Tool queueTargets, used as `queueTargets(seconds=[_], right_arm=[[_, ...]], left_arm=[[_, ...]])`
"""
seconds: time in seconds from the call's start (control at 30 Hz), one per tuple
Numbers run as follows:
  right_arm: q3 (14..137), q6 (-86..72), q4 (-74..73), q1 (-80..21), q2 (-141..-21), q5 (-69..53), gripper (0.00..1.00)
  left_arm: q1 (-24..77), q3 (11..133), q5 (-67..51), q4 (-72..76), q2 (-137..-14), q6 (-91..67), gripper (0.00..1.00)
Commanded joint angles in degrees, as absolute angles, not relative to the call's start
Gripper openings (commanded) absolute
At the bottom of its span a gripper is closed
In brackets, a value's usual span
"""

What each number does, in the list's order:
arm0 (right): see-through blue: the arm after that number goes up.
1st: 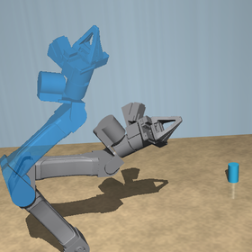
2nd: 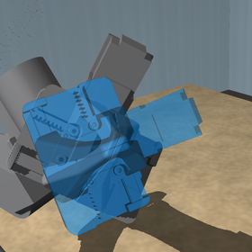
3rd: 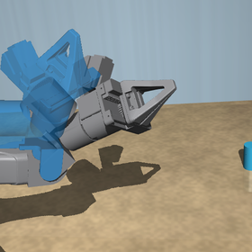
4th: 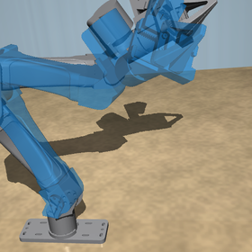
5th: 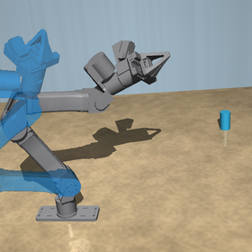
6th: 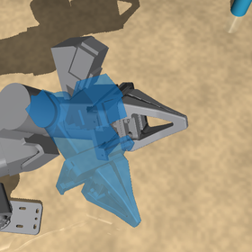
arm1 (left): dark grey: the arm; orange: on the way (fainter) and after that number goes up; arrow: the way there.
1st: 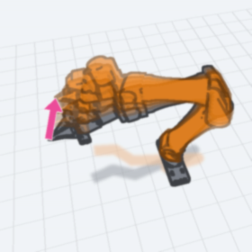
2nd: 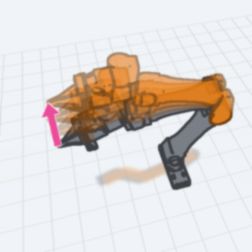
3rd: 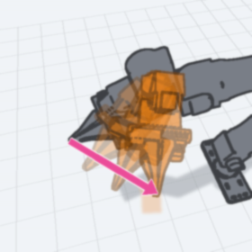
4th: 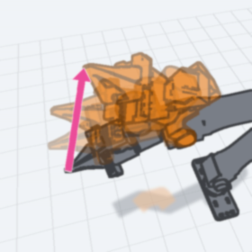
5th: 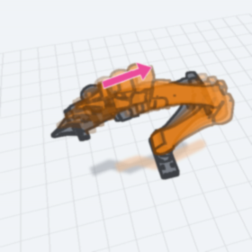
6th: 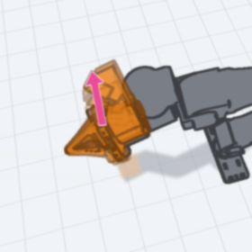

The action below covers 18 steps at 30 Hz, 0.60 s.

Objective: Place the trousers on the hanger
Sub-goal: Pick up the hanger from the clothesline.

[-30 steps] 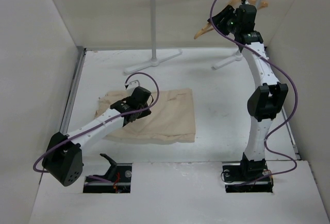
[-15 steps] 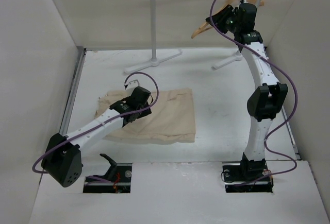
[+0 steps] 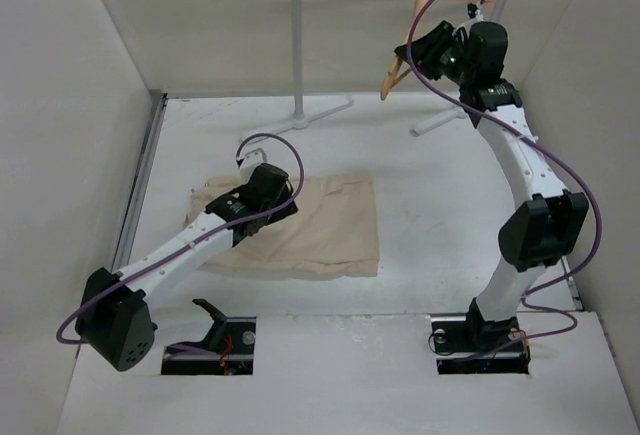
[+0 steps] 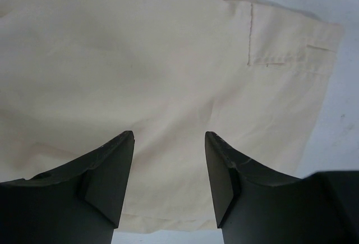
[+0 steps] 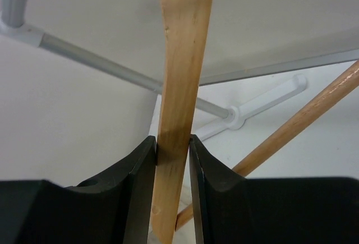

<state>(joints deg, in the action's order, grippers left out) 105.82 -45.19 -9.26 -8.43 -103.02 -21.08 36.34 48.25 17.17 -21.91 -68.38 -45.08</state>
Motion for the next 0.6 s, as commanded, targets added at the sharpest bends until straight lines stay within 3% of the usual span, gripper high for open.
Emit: queueTargets(seconds=[0.0,0.57], right_arm=[[101.62,-43.51,-0.09,-9.09,-97.48,-22.50,0.21],[89.92,-50.26,18.36,-9.45,-88.69,-28.56,0.17]], left_arm=[[36.25,51.94,18.02,-22.24,-66.45,-44.91,0.51],[36.78,55.90,17.58,-23.12,-65.57,-44.30,0.52]])
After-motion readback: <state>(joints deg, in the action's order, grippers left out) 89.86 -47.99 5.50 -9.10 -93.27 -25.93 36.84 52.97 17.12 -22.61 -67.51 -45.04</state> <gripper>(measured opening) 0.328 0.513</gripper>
